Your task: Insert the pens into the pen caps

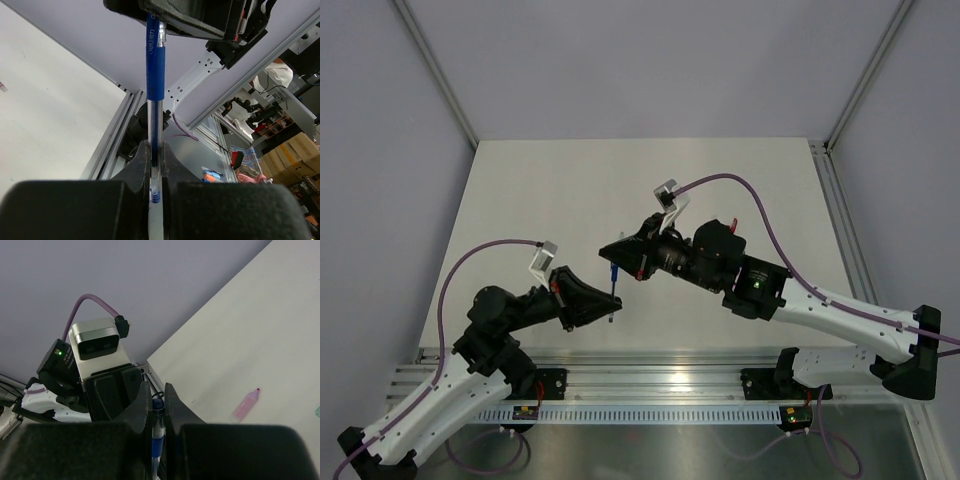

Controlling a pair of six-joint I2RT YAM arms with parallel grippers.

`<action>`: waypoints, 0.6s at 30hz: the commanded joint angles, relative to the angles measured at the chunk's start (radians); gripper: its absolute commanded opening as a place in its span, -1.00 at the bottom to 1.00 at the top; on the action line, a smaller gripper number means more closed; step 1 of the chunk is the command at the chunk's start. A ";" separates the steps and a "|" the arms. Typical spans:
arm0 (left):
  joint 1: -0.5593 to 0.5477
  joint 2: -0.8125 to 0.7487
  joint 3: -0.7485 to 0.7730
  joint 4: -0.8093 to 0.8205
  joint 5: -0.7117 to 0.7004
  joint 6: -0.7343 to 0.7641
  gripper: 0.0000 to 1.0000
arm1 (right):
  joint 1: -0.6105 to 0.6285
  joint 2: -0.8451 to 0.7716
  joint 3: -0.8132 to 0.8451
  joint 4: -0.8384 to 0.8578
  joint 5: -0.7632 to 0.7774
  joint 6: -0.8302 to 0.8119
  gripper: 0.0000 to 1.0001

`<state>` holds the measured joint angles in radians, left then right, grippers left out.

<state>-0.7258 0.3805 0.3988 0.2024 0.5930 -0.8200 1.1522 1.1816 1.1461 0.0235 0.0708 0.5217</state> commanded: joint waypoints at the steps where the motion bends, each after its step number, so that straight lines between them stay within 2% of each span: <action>1: -0.004 -0.012 0.035 0.046 -0.028 -0.008 -1.00 | -0.003 0.003 -0.060 0.027 -0.035 0.012 -1.00; 7: -0.004 0.027 0.152 0.037 -0.042 -0.015 -1.00 | 0.001 -0.005 -0.150 0.069 -0.060 0.032 -1.00; 18: -0.003 0.161 0.385 -0.099 -0.131 0.133 -1.00 | 0.086 0.007 -0.279 0.087 -0.032 0.075 -1.00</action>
<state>-0.7391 0.5362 0.6411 -0.1123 0.6003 -0.7418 1.1526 1.1301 0.9535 0.3012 0.1337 0.5896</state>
